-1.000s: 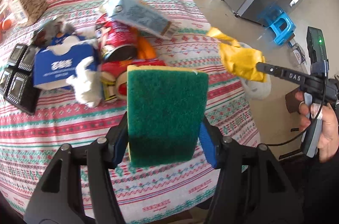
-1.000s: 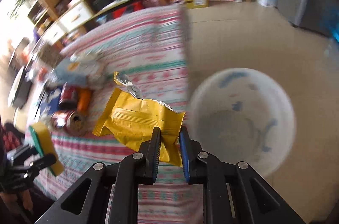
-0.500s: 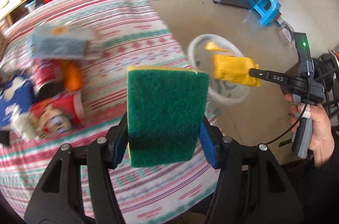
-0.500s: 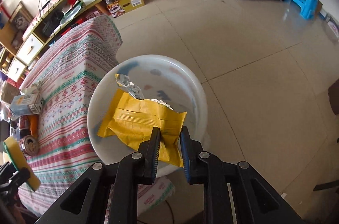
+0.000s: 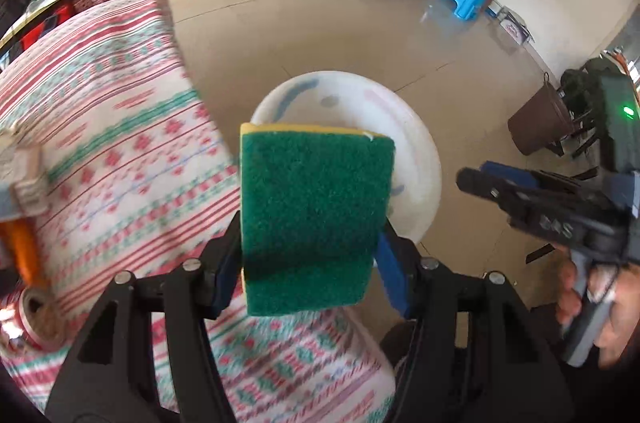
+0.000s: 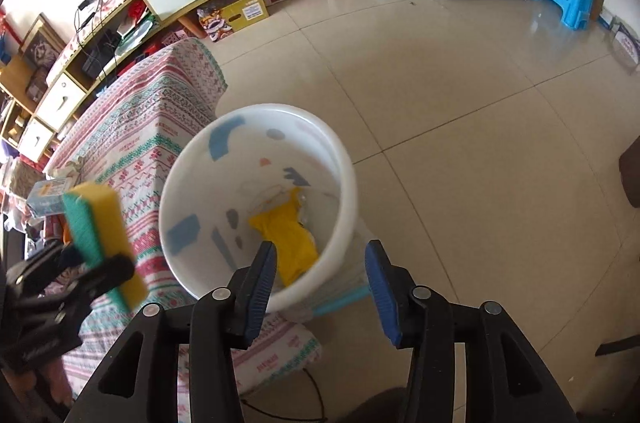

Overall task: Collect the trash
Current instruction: 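Move the green sponge over the bucket and open the left tool, then grasp the white tissue with the left tool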

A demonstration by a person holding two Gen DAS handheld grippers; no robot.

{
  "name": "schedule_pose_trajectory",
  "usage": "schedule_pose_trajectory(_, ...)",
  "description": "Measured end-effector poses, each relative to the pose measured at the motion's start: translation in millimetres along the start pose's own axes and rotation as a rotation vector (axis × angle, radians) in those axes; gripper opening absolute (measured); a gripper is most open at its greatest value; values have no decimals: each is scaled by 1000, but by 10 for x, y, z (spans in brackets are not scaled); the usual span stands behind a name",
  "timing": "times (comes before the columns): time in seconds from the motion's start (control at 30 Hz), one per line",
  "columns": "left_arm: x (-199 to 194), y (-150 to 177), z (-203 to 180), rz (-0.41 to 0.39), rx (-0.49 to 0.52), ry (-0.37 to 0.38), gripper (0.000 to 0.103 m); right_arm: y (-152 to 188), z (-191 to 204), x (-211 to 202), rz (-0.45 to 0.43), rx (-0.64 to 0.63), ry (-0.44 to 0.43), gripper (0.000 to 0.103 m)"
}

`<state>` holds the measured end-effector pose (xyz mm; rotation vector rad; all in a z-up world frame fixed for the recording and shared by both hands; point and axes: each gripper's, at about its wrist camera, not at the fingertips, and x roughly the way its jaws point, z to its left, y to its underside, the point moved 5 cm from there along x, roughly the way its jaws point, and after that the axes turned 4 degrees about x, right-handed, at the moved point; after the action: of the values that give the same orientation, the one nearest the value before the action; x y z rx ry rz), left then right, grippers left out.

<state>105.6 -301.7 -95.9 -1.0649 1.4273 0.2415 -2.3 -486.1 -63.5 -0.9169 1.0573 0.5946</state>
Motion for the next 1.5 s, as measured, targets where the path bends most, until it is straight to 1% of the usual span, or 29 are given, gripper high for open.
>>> schedule_pose_trajectory(0.13,154,-74,-68,1,10,10,62,36,-102,-59,-8,-4,12,53)
schedule_pose_trajectory(0.2,182,-114,-103,-20,14,19,63,40,-130,-70,-11,-6,17,53)
schedule_pose_trajectory(0.27,180,-161,-135,-35,14,8,69,36,-150,-78,-13,-6,20,54)
schedule_pose_trajectory(0.3,172,-168,-130,-38,12,-6,77,32,-157,-83,-16,-4,21,55)
schedule_pose_trajectory(0.33,156,-176,-124,-47,10,-19,83,28,-161,-89,-18,-4,22,55)
schedule_pose_trajectory(0.37,140,-180,-117,-56,12,-29,84,21,-158,-93,-21,-5,23,56)
schedule_pose_trajectory(0.53,65,-145,-19,-53,24,-75,85,17,-92,-110,-25,-18,19,59)
schedule_pose_trajectory(0.93,-224,47,305,-57,-11,-103,86,-21,186,-100,-32,-66,18,63)
schedule_pose_trajectory(1.23,-580,239,665,-78,-52,-138,86,-25,646,-49,-33,-129,4,66)
schedule_pose_trajectory(1.5,-926,508,1158,-85,-115,-198,87,-13,1159,28,-24,-198,-17,70)
